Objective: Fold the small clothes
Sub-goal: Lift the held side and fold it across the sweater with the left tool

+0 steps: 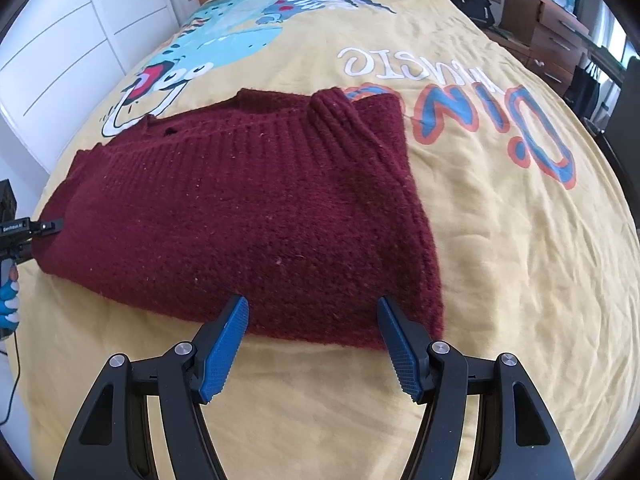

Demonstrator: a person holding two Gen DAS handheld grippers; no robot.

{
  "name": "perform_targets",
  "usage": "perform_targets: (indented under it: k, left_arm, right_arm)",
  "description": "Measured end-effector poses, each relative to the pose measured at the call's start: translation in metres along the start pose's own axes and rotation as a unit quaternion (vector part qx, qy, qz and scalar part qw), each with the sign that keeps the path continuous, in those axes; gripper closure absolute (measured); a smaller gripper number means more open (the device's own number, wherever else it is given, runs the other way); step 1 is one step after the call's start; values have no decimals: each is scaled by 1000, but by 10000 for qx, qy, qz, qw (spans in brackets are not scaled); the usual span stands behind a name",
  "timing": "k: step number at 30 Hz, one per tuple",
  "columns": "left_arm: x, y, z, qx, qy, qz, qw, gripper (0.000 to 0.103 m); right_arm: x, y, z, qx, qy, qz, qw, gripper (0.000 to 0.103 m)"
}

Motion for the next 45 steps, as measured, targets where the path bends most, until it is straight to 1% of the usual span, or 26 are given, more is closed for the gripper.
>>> perform_targets:
  k: [6, 9, 12, 17, 20, 21, 24, 28, 32, 35, 37, 41, 43, 45]
  left_arm:
    - [-24, 2, -11, 33, 374, 176, 9991, 78]
    - [-49, 10, -13, 26, 493, 308, 9983, 78]
    - [-73, 17, -15, -19, 522, 433, 9977, 79]
    - [-119, 33, -15, -111, 288, 608, 9977, 79]
    - [-153, 44, -11, -182, 51, 685, 9975, 79]
    - [-157, 45, -12, -189, 8, 704, 9973, 79]
    - [-191, 55, -2, -194, -189, 774, 9966, 80]
    - [-236, 60, 21, -89, -354, 892, 9953, 80]
    - [-290, 58, 49, 62, -512, 1179, 9917, 80]
    - [-325, 50, 73, 197, -610, 1364, 9886, 80]
    - [-346, 42, 97, 362, -595, 1481, 9865, 80]
    - [-373, 22, 145, 720, -338, 1665, 9828, 80]
    - [-380, 9, 171, 928, -44, 1826, 9788, 80]
    - [-382, 0, 189, 1044, 252, 2083, 9722, 80]
  right_arm:
    - [-11, -12, -8, 31, -39, -31, 10000, 35]
    - [-17, -22, -9, 78, -59, -35, 9999, 35]
    - [-23, -31, -10, 124, -11, 47, 9999, 35]
    - [-37, -42, -15, 146, 50, 193, 9997, 35]
    - [-45, -46, -20, 142, 86, 250, 9996, 35]
    - [-47, -47, -21, 134, 92, 256, 9995, 35]
    - [-52, -51, -26, 135, 154, 289, 9994, 35]
    - [-57, -56, -30, 120, 290, 377, 9988, 35]
    - [-67, -59, -33, 97, 348, 460, 9983, 35]
    - [-77, -62, -33, 99, 363, 544, 9978, 35]
    - [-83, -65, -34, 100, 377, 591, 9975, 35]
    - [-94, -71, -36, 107, 403, 652, 9970, 35]
    - [-98, -76, -37, 106, 391, 627, 9972, 35]
    - [-102, -79, -36, 115, 371, 616, 9973, 35]
Point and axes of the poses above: each gripper's, at about its wrist camera, not at the fingertips, and z roughly the way its jaws point, x to its left, y to its top, the point moved 5 cm from there along z, roughly the way its jaws point, and after that the axes turned 11 degrees about z, right-handed, at the moved point
